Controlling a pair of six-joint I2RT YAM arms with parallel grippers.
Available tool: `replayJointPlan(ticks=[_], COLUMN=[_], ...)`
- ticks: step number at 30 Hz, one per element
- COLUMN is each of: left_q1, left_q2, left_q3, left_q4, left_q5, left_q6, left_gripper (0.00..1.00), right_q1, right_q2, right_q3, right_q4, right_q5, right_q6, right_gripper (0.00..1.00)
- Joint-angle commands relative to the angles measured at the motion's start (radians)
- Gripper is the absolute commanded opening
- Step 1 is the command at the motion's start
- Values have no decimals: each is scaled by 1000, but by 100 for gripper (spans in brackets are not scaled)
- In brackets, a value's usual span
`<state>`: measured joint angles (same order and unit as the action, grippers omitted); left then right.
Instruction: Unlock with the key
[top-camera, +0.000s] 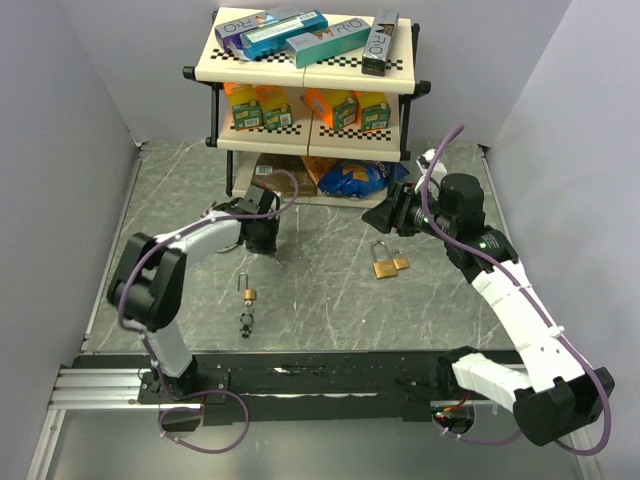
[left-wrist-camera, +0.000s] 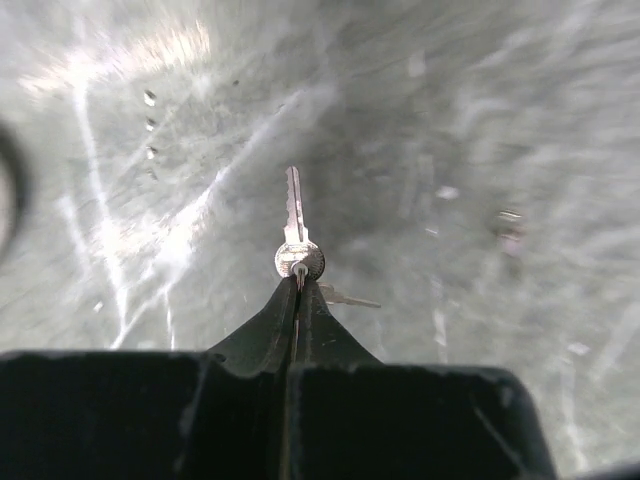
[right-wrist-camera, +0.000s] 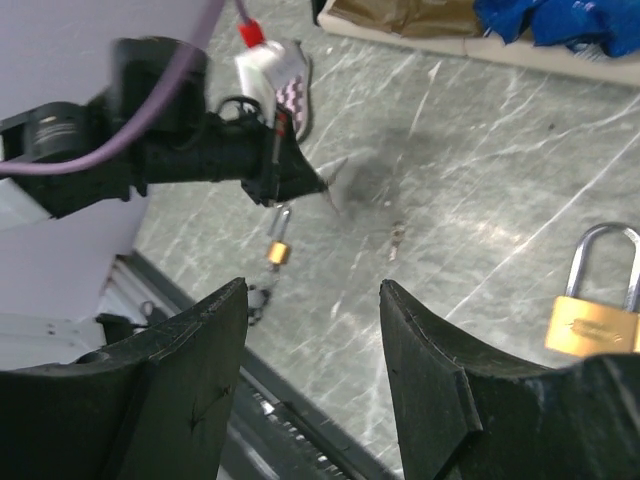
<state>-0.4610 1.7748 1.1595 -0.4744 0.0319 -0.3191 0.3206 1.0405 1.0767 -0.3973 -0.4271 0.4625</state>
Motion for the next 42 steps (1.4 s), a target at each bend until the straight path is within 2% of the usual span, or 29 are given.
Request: replayJointPlan(ticks=[1, 6, 11, 16, 21, 29, 38, 41, 42], left_q1=[-14, -50, -189, -361, -453, -531, -568, -573, -574], left_q2=[-205, -336, -408, -423, -440, -428, -410, -408, -408], left_q3=[19, 14, 40, 80, 98, 132, 169, 174, 174], left_q4=[20, 45, 36, 52, 120, 146, 160, 160, 160], left_q5=[0, 13, -29, -144, -239, -363, -397, -397, -400], left_q6=[-17, -83, -136, -224, -293, -354, -333, -331, -331], left_gripper=[1, 1, 1, 1, 1, 1, 1, 1, 1], right_q1=[2, 2, 5, 57, 101, 117, 130, 130, 130], right_q2=[16, 50, 87, 118, 135, 145, 199, 205, 208], right_q3=[83, 63, 16, 11, 17, 28, 66, 69, 68], right_q4=[-11, 52, 121, 127, 74, 28, -25, -18, -12], right_q5=[-45, -142, -186, -191, -142, -113, -94, -102, -107], right_q6=[97, 247, 341, 351, 314, 289, 246, 243, 245], right_gripper=[62, 62, 62, 62, 61, 58, 51, 47, 42])
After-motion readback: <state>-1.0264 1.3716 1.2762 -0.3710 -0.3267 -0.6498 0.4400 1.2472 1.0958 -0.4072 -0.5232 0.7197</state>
